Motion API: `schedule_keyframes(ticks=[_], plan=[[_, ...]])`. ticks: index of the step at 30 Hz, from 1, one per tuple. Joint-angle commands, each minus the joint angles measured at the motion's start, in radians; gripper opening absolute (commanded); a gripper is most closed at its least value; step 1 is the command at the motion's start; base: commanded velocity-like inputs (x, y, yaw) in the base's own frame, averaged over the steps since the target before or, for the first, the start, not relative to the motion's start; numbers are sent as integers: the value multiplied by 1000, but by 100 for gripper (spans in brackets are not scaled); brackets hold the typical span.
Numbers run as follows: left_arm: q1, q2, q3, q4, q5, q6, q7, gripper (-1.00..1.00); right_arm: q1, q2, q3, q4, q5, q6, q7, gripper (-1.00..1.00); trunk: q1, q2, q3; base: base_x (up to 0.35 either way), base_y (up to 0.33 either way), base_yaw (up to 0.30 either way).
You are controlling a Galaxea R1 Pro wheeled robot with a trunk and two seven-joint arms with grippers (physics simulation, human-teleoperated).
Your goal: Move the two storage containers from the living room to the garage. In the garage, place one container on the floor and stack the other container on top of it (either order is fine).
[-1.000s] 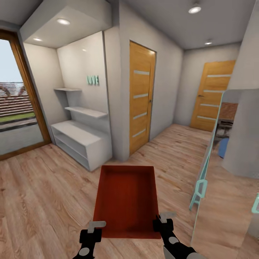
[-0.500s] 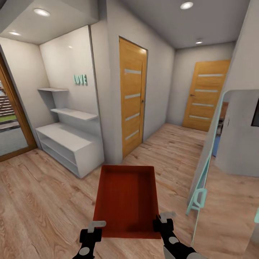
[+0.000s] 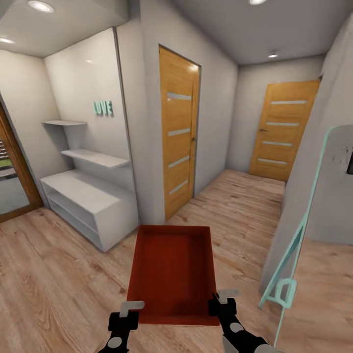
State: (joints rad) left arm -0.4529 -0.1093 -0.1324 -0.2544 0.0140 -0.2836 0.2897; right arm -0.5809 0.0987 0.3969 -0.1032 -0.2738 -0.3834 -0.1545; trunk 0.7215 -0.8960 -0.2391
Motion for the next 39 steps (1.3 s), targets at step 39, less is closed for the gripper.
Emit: schedule_keyframes(ticks=[39], plan=[[-1, -3, 9, -20, 63, -73, -26, -100, -1, -5, -44, 2, -23, -8, -40, -100, 1, -1, -1, 269, 81, -156]])
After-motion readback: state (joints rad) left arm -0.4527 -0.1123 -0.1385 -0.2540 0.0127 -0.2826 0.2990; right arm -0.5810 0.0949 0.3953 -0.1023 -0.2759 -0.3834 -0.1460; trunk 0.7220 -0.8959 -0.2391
